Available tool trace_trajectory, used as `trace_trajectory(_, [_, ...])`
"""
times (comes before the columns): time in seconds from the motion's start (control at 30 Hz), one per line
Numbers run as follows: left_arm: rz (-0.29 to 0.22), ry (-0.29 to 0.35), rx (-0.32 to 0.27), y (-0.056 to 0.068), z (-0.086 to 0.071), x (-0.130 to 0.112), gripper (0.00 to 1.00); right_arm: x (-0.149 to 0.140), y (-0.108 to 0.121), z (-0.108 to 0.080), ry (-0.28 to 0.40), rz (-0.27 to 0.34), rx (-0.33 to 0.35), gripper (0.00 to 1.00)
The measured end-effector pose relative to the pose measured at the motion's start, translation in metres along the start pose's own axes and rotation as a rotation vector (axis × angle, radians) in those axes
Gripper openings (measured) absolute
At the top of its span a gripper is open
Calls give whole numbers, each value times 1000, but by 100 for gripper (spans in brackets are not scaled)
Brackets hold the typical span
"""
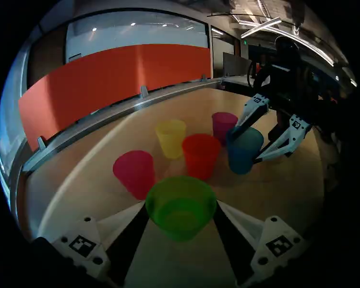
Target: Pour water
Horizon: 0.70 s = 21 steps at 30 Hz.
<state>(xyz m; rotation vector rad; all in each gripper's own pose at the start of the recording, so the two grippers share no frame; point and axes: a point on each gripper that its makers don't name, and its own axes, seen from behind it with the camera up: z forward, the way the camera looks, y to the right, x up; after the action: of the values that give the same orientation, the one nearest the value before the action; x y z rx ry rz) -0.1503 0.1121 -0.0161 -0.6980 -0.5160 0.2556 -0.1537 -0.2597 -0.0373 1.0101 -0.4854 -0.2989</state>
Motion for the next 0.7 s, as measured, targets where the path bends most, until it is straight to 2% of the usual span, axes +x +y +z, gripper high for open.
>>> trace_trajectory(0.7, [-20,-42,-7,-8,11,-21,87,-15,-9,14,-38,-9,19,90])
